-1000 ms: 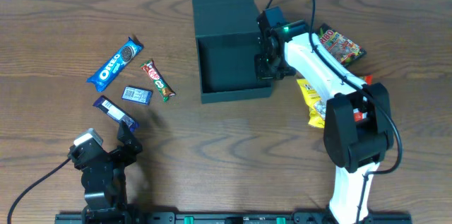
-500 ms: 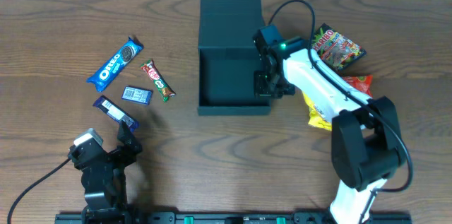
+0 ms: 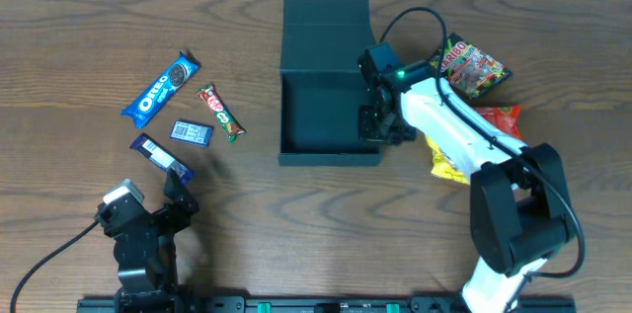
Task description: Pack container
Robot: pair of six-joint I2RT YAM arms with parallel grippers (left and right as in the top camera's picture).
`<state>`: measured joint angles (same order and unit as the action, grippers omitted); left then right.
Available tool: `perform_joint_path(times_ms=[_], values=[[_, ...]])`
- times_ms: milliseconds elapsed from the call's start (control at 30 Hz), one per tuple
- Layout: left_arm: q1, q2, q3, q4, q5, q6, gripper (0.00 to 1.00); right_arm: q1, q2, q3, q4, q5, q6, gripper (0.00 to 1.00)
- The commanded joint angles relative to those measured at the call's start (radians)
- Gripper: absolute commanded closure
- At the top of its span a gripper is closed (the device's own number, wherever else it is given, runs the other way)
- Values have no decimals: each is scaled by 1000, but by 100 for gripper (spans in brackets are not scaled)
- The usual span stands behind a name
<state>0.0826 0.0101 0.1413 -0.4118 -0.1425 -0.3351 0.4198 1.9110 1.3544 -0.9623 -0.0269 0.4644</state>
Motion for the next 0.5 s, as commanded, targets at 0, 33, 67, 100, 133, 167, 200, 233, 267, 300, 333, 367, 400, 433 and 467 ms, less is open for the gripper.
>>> perform_joint_path(times_ms=[0,33,67,100,133,167,200,233,267,300,333,367,400,433,467], values=[[2,-5,-20,-5,-15,18,5,8,13,-18,-6,4,1,2],[2,-5,-20,-5,-15,18,5,5,11,-11,-10,4,-7,1],[2,-5,-20,-5,-15,18,5,1,7,2,-19,5,-10,1],[2,-5,-20,-5,-14,18,5,-3,-1,15,-27,5,-10,1],[2,-5,-20,-5,-14,18,5,-8,-14,32,-33,5,-10,1],[2,-5,-20,-5,-14,18,5,-13,-29,48,-34,5,-15,1],[2,-5,-20,-5,-14,18,5,-17,-51,68,-33,6,-24,1],[2,-5,-20,-5,-14,18,5,-21,-71,85,-32,15,-31,1],[2,-5,-20,-5,-15,18,5,-24,-95,108,-31,34,-41,1],[2,-5,-20,-5,-14,18,5,-27,-122,130,-21,58,-63,1],[2,-5,-20,-5,-14,18,5,-31,-146,144,-1,76,-90,1],[2,-5,-20,-5,-14,18,5,-32,-166,151,26,79,-119,1],[2,-5,-20,-5,-14,18,5,-33,-195,155,62,76,-157,1],[2,-5,-20,-5,-15,18,5,-33,-215,155,82,80,-190,1],[2,-5,-20,-5,-15,18,5,-33,-228,155,98,83,-218,4]])
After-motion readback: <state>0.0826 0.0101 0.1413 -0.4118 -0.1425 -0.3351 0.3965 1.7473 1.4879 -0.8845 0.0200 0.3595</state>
